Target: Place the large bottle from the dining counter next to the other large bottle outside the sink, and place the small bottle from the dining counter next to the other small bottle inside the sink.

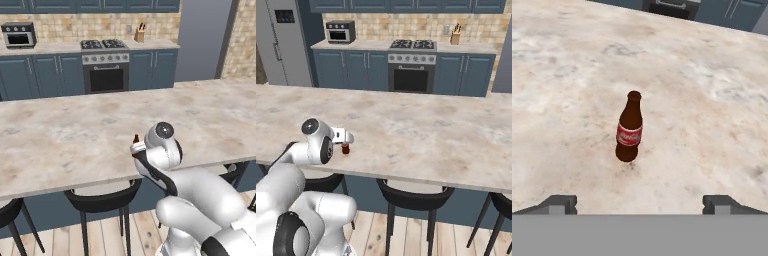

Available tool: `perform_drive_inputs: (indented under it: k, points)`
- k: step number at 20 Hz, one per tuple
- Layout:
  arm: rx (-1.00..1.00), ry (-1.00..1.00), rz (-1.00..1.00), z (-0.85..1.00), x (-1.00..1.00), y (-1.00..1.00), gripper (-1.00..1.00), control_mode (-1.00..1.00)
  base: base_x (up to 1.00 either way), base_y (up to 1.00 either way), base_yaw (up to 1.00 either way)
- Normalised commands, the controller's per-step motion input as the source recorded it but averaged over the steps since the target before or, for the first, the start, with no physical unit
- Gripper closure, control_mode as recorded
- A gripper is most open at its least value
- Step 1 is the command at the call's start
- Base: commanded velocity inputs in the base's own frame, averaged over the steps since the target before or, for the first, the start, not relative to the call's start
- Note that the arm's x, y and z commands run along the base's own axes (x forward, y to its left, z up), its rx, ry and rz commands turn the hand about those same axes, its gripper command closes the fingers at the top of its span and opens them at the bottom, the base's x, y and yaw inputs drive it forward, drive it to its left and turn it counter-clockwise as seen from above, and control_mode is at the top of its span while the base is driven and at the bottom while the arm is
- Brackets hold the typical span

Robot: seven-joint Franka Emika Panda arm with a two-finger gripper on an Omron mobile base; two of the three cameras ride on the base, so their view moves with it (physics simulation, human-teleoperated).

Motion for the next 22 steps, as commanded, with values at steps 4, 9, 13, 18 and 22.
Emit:
perform_drive_inputs:
  k: [4,9,13,18,22]
  points:
    - [0.01,0.00,0.00,-0.13,0.30,0.05,-1.00,-1.00,0.00,0.00,0.00]
    - [0.00,0.00,0.00,-0.09,0.21,0.09,-1.00,-1.00,0.00,0.00,0.00]
    - [0.00,0.00,0.00,-0.07,0.19,0.09,-1.00,-1.00,0.00,0.00,0.00]
    - [0.00,0.00,0.00,-0.10,0.21,0.01,-1.00,-1.00,0.00,0.00,0.00]
    - [0.00,0.00,-0.01,-0.13,0.20,0.00,-1.00,-1.00,0.00,0.00,0.00]
